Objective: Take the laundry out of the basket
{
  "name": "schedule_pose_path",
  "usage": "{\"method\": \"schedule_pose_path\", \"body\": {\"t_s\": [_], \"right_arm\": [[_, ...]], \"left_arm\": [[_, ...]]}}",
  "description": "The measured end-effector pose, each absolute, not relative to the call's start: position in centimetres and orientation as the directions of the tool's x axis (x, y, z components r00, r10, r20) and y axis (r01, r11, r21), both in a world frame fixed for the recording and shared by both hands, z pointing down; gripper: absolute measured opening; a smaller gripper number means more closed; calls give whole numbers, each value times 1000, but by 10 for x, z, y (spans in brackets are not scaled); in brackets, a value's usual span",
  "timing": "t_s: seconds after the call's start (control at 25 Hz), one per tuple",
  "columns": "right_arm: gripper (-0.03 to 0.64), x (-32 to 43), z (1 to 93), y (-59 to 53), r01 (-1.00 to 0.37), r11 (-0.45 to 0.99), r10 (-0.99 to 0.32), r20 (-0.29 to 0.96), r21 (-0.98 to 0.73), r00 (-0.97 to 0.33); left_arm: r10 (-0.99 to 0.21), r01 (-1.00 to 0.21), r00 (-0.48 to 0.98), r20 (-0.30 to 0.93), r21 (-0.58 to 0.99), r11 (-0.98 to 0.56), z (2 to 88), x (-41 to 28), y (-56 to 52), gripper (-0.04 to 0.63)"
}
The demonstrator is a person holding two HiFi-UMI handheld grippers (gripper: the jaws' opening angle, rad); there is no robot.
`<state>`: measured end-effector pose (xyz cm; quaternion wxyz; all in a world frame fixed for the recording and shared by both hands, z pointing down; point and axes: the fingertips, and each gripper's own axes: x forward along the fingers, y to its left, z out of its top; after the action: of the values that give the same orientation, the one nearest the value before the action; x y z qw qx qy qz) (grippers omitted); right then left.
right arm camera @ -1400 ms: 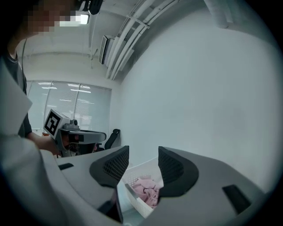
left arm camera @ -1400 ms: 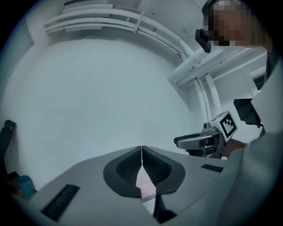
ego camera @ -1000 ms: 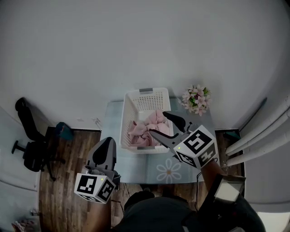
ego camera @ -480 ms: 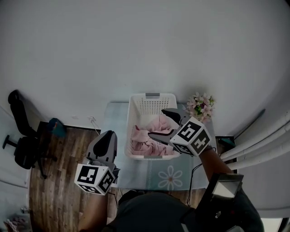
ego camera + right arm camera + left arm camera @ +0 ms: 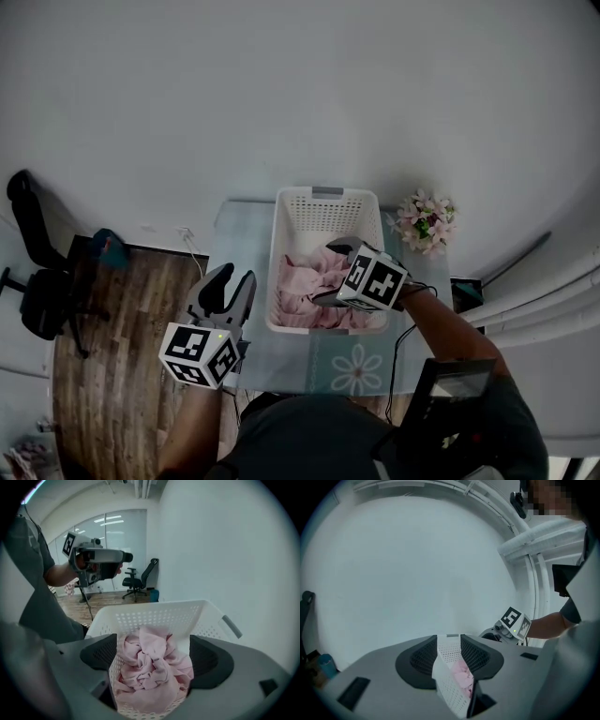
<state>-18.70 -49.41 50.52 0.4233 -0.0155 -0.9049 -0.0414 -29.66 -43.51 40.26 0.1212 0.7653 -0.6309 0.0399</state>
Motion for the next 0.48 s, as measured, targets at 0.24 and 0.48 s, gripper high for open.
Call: {"method": "schedule_pose_path", "body": {"t_s": [0.24, 0.48], "right_arm": [[465, -193, 570, -492, 165, 986, 84, 867, -2, -492], [476, -188, 625, -484, 252, 964, 166, 939, -90, -302]], "left_arm": [[-940, -967, 219, 260, 184, -175, 433, -312, -448, 189], [-929, -962, 227, 294, 215, -167, 455, -320, -457, 189]]}}
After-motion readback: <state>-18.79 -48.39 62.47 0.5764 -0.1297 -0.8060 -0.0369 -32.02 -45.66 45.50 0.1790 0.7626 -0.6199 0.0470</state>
